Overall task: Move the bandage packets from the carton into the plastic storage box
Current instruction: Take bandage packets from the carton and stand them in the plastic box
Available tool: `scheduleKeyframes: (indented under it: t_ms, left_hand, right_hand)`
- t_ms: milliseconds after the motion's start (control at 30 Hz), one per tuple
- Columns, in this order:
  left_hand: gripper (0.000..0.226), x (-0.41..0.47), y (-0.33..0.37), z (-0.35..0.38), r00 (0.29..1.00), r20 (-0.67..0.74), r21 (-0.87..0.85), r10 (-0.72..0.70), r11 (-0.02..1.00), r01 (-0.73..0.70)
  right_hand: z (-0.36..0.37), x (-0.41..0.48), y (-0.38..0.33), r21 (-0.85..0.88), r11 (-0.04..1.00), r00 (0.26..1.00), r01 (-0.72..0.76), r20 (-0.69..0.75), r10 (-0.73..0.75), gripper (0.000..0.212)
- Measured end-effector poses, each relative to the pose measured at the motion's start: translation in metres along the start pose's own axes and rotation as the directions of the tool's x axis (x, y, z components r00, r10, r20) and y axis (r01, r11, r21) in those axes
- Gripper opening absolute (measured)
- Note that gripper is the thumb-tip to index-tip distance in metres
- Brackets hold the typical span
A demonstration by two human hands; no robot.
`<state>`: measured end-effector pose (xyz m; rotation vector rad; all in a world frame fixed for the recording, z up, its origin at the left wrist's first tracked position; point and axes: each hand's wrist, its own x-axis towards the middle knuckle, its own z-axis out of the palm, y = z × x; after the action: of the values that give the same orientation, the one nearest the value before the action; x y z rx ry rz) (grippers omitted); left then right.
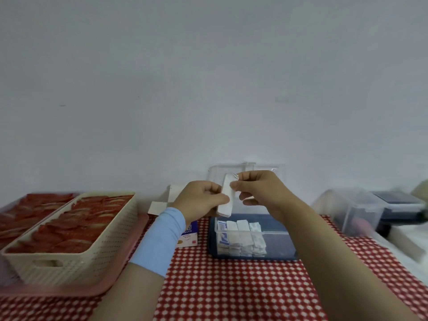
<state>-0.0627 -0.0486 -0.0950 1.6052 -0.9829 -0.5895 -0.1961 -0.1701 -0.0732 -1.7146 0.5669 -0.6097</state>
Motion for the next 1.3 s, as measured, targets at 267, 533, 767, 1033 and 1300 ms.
scheduleKeyframes:
  t_ms: [267,533,767,1033,1300]
  left_hand:
    - [0.009,0.01,0.013,0.043,0.998,0.043,0.004,-0.036,0.999,0.035]
    - [0.018,0.026,0.004,0.065,0.997,0.071,0.29,-0.032,0.957,0.01]
    - [0.038,0.019,-0.011,0.067,0.965,0.239,0.746,-0.107,0.657,-0.112]
    - [0.037,0.027,-0.027,0.082,0.883,0.428,0.772,-0.192,0.586,-0.247]
    - [0.019,0.039,-0.048,0.089,0.885,0.407,0.79,-0.224,0.573,-0.218]
  right_hand:
    - [-0.043,-0.006,-0.001,-0.045,0.994,0.989,-0.095,0.108,0.099,0.013]
    - [-0.056,0.001,0.02,-0.219,0.967,0.991,-0.127,-0.068,0.115,0.01]
    - [-0.041,0.022,0.055,-0.508,0.804,0.951,-0.309,-0.168,0.259,0.01]
    - [-0.042,0.029,0.057,-0.798,0.519,0.947,-0.307,-0.202,0.25,0.019]
    - [-0.022,0.037,0.055,-0.953,0.212,0.892,-0.215,-0.103,0.44,0.023]
